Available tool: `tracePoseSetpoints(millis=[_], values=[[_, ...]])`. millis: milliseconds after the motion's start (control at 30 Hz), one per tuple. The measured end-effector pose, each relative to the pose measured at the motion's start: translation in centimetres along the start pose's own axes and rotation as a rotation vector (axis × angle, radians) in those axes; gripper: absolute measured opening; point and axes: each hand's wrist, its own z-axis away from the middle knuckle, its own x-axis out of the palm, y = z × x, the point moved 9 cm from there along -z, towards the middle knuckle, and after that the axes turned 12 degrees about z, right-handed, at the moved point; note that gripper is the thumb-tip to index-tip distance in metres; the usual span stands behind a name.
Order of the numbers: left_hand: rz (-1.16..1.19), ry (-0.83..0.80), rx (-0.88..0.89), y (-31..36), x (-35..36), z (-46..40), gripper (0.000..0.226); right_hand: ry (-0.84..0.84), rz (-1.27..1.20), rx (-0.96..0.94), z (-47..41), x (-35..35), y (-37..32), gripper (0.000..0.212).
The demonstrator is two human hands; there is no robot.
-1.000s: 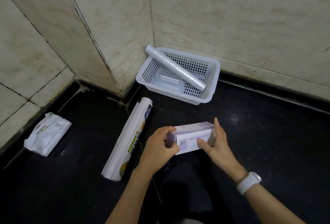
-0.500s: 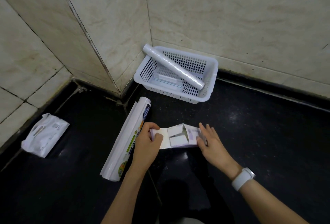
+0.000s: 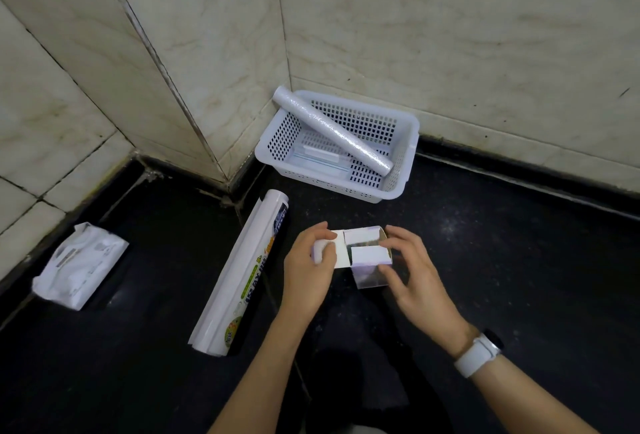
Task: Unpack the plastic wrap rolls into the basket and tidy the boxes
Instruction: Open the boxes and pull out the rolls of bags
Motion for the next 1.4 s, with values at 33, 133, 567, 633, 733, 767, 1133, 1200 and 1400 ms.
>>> tracePoseSetpoints(millis=[33,133,567,633,733,767,1133,1200,1400], values=[[-0.091,-0.018,0.068,0.4,0.4,0.1,0.020,0.032,0.000,-0.037,0.0,-0.4,-0.4,0.027],[-0.330,-0.071,0.349,2.3,1.7,0.9,0.007,0.118,0.041,-0.113,0.4,-1.1,-0.7,0.026],[-0.671,-0.385,0.317,0.4,6.2,0.5,0.073,0.062,0.147,-0.130,1.9,-1.1,1.3,0.015],[-0.667,-0.401,0.302,0.0,6.2,0.3,0.088,0.053,0.142,-0.124,1.9,-1.2,1.2,0.014],[-0.596,-0.394,0.242,-0.6,5.9,-0.2,0.092,0.052,0.112,-0.097,1.1,-2.0,1.0,0.016],[-0.541,-0.386,0.219,-0.7,5.7,-0.4,0.090,0.052,0.115,-0.099,0.5,-2.5,0.9,0.018],[-0.324,-0.543,0.049,-0.6,5.7,-1.6,0.107,-0.433,0.679,-0.378,-5.0,-1.7,-2.0,0.038],[-0.383,-0.610,0.069,-0.2,6.0,-1.7,0.116,-0.506,0.737,-0.454,-4.9,-1.0,-2.9,0.042],[-0.334,-0.661,-0.032,-0.8,6.0,-2.2,0.114,-0.699,0.886,-0.568,-4.8,0.6,-3.5,0.044]])
